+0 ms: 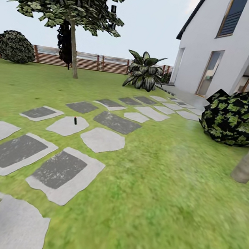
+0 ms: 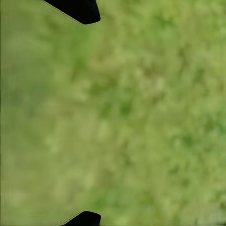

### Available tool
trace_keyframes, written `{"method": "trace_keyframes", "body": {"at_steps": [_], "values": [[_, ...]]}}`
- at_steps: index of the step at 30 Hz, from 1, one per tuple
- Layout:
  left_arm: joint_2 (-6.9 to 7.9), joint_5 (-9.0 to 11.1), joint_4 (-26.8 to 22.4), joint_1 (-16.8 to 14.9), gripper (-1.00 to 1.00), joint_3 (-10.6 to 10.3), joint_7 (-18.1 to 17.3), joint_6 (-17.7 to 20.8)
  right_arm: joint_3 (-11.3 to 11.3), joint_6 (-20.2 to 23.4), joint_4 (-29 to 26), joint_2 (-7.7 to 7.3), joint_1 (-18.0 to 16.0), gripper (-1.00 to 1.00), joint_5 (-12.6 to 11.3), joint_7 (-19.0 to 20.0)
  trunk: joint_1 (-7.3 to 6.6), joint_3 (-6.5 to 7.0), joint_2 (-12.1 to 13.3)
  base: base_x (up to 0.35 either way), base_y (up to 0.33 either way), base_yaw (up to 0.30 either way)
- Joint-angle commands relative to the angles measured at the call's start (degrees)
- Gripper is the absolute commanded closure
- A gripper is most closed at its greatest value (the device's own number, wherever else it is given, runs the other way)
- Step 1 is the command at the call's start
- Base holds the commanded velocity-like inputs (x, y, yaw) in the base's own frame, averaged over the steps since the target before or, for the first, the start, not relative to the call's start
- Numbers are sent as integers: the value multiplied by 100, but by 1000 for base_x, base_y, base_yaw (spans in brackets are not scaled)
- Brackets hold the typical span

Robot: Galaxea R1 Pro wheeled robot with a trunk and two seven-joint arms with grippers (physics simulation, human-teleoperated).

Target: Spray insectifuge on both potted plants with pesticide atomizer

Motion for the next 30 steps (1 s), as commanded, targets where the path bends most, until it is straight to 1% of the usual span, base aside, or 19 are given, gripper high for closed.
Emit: {"method": "trace_keyframes", "body": {"at_steps": [1, 21, 30], "values": [[0, -1, 4, -3, -100, -3, -5, -19, -1, -17, 4, 0, -3, -100, 0, -2, 3, -5, -2, 340, 0, 0], [2, 6, 4, -3, -100, 0, -5, -19, -3, -24, 4, 0, -3, -100, 6, 2, 3, -5, -2, 340, 0, 0], [2, 10, 4, -3, -100, 6, -5, -16, -29, -185, 3, -3, -3, -100, 17, -10, 3, -5, -2, 340, 0, 0]]}}
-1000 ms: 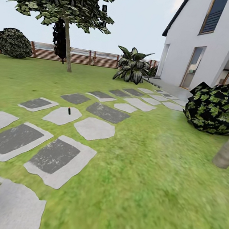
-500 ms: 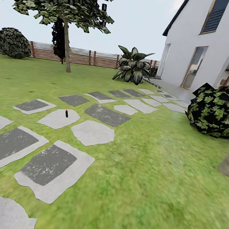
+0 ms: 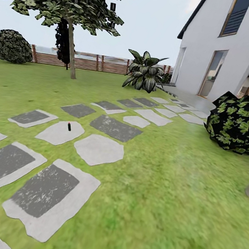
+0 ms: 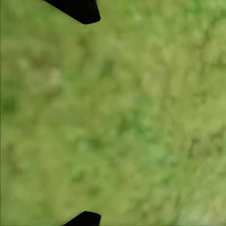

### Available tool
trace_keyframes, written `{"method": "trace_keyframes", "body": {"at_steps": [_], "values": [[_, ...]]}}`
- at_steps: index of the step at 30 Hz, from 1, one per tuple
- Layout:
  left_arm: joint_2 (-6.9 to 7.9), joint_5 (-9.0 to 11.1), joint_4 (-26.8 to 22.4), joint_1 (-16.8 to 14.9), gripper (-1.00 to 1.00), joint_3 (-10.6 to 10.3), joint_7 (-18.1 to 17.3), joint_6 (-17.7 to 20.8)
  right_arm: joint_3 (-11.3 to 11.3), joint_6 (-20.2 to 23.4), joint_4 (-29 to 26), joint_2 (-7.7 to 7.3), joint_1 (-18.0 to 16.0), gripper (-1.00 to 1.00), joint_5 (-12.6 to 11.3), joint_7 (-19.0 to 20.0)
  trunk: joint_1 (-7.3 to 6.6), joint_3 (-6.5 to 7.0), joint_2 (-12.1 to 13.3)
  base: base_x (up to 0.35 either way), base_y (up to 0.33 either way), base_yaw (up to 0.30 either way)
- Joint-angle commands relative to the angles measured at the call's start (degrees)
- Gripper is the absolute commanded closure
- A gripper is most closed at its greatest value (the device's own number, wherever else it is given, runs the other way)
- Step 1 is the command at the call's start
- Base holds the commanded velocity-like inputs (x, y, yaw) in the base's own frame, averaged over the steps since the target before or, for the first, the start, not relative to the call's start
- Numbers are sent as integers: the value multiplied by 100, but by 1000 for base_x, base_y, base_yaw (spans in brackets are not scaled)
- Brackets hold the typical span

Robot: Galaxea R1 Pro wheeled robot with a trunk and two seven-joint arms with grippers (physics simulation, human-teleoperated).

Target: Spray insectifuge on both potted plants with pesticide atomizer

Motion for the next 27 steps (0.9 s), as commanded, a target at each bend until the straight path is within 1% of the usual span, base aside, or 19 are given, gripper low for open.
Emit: {"method": "trace_keyframes", "body": {"at_steps": [1, 27], "values": [[1, -1, 4, -3, -100, -2, -5, -19, -3, -19, 3, -1, -3, -100, 2, -3, 3, -5, -2, 340, 0, 0], [1, 4, 4, -3, -100, -2, -5, -22, 25, -26, 12, 3, -3, -100, -6, 6, 3, -5, -2, 340, 0, 0]]}}
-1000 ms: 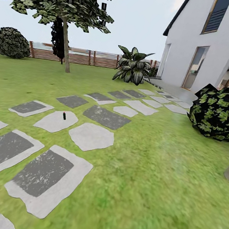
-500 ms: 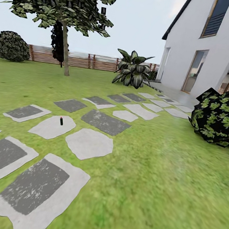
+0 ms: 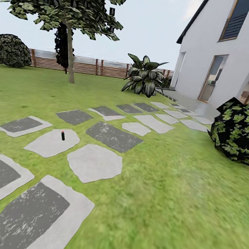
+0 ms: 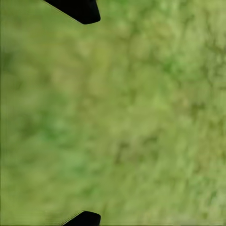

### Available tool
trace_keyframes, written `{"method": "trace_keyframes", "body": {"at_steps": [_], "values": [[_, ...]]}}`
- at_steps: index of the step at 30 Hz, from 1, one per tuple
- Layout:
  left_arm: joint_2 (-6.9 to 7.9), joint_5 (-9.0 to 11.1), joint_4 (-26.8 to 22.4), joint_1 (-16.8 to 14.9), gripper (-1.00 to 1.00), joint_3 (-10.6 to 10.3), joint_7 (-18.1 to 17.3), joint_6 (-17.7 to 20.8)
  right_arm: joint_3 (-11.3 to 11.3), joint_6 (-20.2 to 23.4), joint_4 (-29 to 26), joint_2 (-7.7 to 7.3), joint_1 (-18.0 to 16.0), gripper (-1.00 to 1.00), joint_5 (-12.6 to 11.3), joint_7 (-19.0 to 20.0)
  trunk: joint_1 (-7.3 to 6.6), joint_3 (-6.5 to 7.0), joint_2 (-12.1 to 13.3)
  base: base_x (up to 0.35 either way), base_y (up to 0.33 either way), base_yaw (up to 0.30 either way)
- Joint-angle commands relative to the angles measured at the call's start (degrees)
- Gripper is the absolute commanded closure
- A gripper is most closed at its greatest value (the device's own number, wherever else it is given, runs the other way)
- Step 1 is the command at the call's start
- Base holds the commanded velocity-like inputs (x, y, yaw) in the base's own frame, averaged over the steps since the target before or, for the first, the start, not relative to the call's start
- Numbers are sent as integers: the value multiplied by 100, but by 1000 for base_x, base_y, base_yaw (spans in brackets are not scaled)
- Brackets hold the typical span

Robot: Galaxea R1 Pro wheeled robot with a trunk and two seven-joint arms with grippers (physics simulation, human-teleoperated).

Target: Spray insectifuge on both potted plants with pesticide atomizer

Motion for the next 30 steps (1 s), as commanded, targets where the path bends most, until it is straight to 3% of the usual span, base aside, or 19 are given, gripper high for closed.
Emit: {"method": "trace_keyframes", "body": {"at_steps": [1, 30], "values": [[1, -2, 4, -3, -100, -2, -5, -19, -1, -17, 3, 0, -3, -100, 1, -2, 3, -5, -2, 340, 0, 0], [1, 7, 4, -3, -100, -2, -5, -19, 7, -17, 3, 0, -3, -100, -8, 7, 3, -5, -2, 340, 0, 0]]}}
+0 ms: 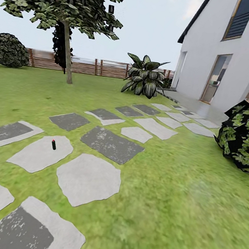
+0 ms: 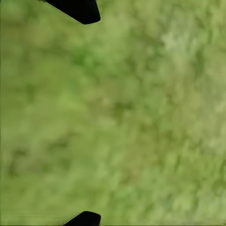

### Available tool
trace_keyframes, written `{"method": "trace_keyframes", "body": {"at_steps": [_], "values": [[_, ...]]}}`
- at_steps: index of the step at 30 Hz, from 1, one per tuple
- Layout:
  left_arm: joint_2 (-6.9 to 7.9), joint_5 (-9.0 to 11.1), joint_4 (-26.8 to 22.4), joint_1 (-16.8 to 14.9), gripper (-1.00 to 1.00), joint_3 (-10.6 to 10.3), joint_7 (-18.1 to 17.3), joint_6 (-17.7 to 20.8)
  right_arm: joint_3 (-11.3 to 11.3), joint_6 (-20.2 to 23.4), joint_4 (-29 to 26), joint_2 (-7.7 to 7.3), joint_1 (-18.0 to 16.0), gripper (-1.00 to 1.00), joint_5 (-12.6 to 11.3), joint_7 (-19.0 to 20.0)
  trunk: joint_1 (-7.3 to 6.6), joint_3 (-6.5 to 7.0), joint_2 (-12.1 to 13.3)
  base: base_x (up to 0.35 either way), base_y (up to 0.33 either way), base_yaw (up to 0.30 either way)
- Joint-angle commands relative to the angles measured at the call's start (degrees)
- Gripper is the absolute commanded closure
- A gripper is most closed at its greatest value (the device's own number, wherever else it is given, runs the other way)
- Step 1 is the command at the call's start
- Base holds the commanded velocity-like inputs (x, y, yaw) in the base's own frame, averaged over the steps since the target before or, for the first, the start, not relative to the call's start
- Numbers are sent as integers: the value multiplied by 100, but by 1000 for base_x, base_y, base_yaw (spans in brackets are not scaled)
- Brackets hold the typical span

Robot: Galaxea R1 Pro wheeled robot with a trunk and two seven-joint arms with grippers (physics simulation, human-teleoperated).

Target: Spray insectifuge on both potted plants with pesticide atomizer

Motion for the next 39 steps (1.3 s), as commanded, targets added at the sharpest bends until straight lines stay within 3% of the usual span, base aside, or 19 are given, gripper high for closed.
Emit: {"method": "trace_keyframes", "body": {"at_steps": [1, 16, 39], "values": [[1, -1, 4, -3, -100, -2, -5, -19, -1, -17, 3, 0, -3, -100, 0, -1, 3, -5, -2, 340, 0, 0], [4, -9, 4, -3, -100, -2, -5, -17, 0, -17, 3, 0, -3, -100, 0, -1, 3, -5, -2, 340, 0, 32], [1, -10, 4, -3, -100, -2, -5, -19, 0, -17, 3, 0, -3, -100, 2, -1, 3, 49, -2, 340, 0, 216]]}}
